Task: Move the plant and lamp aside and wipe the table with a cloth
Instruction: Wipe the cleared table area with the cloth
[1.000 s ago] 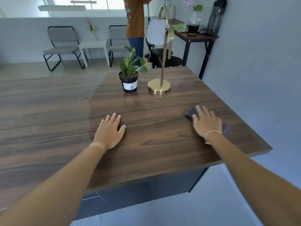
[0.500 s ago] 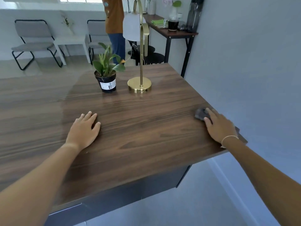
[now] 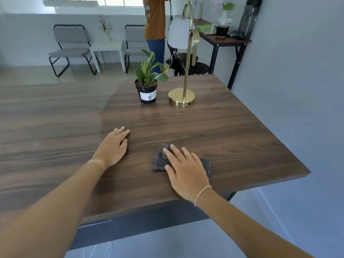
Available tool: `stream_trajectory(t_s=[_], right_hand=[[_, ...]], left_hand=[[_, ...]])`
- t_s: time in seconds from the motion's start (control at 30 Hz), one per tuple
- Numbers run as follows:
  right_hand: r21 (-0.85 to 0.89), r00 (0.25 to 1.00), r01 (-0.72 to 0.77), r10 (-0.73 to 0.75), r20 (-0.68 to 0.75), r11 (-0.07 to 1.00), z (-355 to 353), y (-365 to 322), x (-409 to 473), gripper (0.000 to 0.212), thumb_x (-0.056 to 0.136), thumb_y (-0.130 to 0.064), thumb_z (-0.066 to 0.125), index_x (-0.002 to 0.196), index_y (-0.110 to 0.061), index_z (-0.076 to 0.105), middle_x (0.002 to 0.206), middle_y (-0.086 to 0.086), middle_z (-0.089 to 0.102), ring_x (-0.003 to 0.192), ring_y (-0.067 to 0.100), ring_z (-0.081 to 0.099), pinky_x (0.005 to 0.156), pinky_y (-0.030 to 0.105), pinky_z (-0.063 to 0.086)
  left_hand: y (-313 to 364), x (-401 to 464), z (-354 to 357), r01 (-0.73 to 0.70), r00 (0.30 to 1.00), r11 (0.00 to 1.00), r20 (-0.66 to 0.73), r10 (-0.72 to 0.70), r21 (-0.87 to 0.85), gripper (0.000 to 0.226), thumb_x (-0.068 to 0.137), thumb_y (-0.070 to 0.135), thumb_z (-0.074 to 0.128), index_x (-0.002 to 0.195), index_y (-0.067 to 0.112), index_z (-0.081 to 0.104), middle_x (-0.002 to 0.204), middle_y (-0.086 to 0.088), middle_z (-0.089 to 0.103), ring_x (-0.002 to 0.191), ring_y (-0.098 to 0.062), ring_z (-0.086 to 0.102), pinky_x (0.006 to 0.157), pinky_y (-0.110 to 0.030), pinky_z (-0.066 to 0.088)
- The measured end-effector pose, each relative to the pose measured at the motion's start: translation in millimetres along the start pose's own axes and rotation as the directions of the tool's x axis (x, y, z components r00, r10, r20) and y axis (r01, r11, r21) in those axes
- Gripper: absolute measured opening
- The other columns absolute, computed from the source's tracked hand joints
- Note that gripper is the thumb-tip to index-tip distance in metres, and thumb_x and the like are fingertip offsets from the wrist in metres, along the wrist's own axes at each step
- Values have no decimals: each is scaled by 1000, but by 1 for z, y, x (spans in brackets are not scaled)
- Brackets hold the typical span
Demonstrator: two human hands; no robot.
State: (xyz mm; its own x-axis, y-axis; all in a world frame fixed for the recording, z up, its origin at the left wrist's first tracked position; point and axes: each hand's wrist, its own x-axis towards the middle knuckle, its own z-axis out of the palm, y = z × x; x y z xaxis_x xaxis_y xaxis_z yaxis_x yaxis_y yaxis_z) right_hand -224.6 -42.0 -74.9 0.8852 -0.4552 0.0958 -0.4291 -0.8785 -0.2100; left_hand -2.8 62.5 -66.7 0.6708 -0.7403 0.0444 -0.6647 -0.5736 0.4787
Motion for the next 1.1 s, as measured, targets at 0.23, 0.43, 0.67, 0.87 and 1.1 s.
stream_trajectory(t_s=[0.23,0.43,0.67,0.87,1.1], right_hand=[[131,875,456,-471,113,880,4,-39,12,50,94,-45,20,142,-33,27,152,-7,30,139,23,29,112,41,22],[16,993,-8,6,115,1000,18,-30,157,49,98,-40,23,145,-31,17,157,-4,18,143,25,16,114,42,12],[157,815,548,-567,118,822,15,-72,29,53,92,-53,17,142,-37,24,153,-14,21,139,8,16,114,30,9],[43,977,196,-199,80,980,7,-14,131,53,94,-49,24,142,-28,29,153,0,28,139,25,28,110,42,22],[45,940,327,-329,89,944,29,-81,91,54,92,-47,18,143,-31,26,154,-5,26,140,25,25,113,39,20]], left_hand=[[-52,-44,-32,56,998,994,-30,-53,95,45,98,20,38,142,15,38,155,-4,27,146,-22,20,119,-30,11],[-68,-58,-36,87,996,982,-42,-81,170,46,99,25,32,145,19,31,157,0,21,147,-20,15,119,-28,7],[-78,-53,-40,65,998,985,-38,-60,158,47,99,26,34,145,16,31,157,-2,21,147,-18,16,118,-26,7],[-86,-53,-39,30,999,971,-28,-24,237,48,99,30,29,146,20,28,157,2,21,147,-19,16,121,-33,11],[-88,-51,-38,82,996,968,-48,-73,237,48,99,26,29,146,17,26,158,-2,20,147,-23,14,120,-34,11]])
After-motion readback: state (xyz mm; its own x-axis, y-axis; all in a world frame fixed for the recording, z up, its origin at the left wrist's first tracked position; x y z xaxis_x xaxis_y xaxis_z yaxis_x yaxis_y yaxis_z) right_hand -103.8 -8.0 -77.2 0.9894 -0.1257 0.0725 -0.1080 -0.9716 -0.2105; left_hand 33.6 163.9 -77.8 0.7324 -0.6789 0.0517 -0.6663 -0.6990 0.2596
